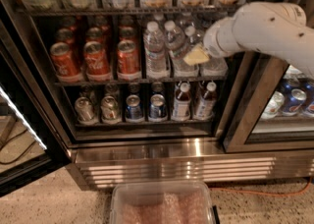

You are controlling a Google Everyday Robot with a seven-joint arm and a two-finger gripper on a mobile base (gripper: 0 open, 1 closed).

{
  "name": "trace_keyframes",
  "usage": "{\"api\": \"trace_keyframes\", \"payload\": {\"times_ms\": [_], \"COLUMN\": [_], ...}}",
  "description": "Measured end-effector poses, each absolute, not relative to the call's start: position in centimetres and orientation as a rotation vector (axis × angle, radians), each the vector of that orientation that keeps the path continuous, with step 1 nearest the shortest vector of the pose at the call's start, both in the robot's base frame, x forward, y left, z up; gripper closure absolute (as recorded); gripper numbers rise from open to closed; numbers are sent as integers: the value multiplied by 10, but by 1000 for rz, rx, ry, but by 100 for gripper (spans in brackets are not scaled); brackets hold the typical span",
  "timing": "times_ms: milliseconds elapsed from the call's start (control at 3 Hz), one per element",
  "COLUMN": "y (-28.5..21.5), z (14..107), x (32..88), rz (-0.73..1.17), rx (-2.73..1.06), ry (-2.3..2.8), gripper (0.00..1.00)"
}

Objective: Pick water bottle from middle shelf of fridge

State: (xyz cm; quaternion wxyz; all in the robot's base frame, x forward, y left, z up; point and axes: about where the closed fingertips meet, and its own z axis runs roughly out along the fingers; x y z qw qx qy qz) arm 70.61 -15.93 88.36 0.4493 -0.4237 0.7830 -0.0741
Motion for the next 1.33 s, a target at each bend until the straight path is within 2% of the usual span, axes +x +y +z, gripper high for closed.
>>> {"api": "trace_keyframes", "payload": {"times_ms": [667, 1000, 1333], "y": [-154, -149, -148], "z": [881, 873, 877], "x": [712, 715, 719], "rz": [-174, -164, -150], "rx": [-1029, -1025, -961], "ry": [1934, 1942, 1900], "gripper": [88, 100, 100]}}
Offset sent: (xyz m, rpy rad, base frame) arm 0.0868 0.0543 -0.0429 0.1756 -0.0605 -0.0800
